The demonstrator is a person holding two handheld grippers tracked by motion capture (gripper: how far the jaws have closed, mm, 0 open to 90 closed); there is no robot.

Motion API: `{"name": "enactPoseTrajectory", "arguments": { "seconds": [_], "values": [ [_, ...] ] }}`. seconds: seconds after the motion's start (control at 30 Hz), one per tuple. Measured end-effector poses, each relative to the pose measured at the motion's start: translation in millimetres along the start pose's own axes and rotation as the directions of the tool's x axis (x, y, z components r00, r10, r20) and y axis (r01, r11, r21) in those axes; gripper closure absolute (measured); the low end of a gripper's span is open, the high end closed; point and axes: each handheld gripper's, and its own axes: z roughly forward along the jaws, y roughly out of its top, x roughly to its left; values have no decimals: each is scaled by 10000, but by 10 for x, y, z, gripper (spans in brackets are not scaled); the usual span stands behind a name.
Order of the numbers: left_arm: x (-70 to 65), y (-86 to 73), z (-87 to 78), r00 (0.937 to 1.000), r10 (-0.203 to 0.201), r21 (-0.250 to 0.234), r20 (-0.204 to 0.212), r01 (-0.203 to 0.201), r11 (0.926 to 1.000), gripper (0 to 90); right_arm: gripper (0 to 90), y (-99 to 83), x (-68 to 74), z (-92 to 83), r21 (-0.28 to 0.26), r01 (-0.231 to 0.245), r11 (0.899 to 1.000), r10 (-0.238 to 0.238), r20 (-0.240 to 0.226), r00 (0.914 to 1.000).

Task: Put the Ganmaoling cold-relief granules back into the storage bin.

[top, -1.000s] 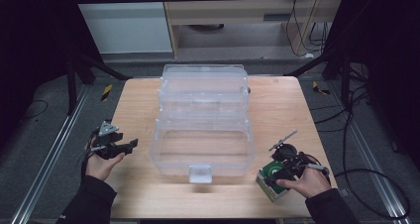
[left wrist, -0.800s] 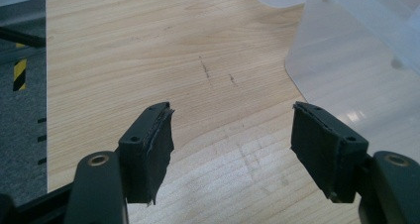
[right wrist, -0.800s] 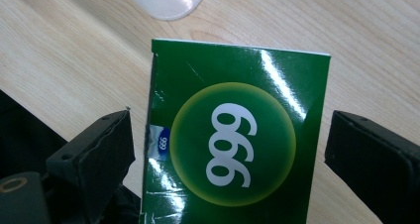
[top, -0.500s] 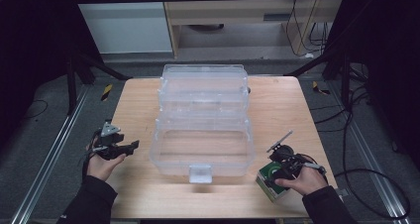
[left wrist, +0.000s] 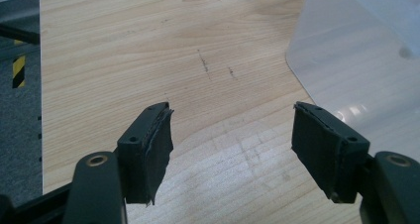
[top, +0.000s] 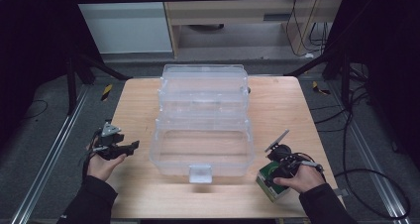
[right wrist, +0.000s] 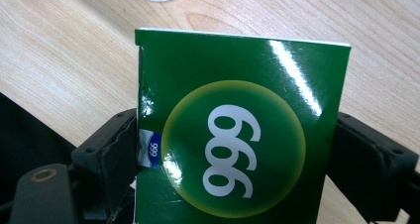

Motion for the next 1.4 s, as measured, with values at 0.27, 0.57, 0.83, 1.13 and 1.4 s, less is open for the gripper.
{"name": "enactPoseTrajectory", "arguments": {
  "seconds": [0.27, 0.57, 0.83, 1.13, 1.4],
  "values": [
    [-2, 1, -3, 10000, -42, -15, 19, 42, 10000, 309, 159, 34, 6, -5, 244, 56, 9997, -58, 57, 10000],
    [-18, 10, -5, 10000, -5, -56, 44, 5, 10000, 309, 170, -36, -35, -170, -490, 98, 9987, -97, 34, 9999],
    [-8, 1, 3, 10000, -2, -1, 10, 2, 10000, 309, 172, -99, -156, -550, -1855, 111, 9826, -25, 466, 9989],
    [-13, -3, 10, 10000, 20, 21, 46, -20, 10000, 309, 174, -12, -155, -840, -2537, 636, 9652, -450, 787, 9959],
    [-17, 2, 6, 10000, 61, 38, 45, -61, 10000, 308, 175, 110, -146, -1033, -2507, 1318, 9591, -1108, 962, 9892]
  ]
}}
